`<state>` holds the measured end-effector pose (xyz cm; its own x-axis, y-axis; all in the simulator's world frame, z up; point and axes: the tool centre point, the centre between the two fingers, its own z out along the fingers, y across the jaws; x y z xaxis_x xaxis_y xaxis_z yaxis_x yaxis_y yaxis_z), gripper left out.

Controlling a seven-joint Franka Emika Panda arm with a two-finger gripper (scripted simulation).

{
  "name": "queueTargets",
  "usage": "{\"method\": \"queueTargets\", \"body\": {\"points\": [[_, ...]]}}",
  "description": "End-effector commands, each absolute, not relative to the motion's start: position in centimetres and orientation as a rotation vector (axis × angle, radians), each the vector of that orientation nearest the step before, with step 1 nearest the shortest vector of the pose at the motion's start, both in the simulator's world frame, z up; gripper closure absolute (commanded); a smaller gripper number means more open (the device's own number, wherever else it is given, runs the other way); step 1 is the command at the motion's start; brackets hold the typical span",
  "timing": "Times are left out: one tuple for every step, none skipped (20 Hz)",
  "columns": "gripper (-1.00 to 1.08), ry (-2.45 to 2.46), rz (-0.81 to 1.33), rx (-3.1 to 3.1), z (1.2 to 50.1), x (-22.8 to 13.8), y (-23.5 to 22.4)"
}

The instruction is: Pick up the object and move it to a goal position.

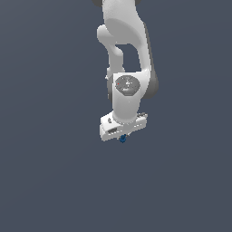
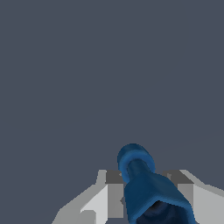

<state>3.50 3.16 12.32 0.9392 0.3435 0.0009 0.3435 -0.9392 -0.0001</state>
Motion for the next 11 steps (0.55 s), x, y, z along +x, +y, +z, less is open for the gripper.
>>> {"method": "queueTargets", "body": {"points": [[1.08, -0.547, 0.0, -3.093, 12.9, 4.3, 3.5], [1.08, -0.547, 0.0, -3.093, 13.1, 4.6, 3.6], [1.08, -0.547, 0.0, -3.093, 13.2, 4.8, 3.7], [1.08, -0.547, 0.0, -3.093, 13.3, 4.9, 3.7], [1.08, -0.547, 0.0, -3.093, 13.4, 5.1, 3.8], [1.08, -0.547, 0.0, -3.093, 13.5, 5.2, 3.8], [1.08, -0.547, 0.0, -3.093, 13.6, 5.3, 3.9], [1.08, -0.547, 0.0, -3.093, 13.6, 5.4, 3.9], [1.08, -0.547, 0.0, -3.093, 13.6, 5.4, 3.9], [1.08, -0.547, 0.0, -3.093, 13.6, 5.5, 3.9], [1.08, -0.547, 0.0, -3.093, 13.6, 5.5, 3.9]]}}
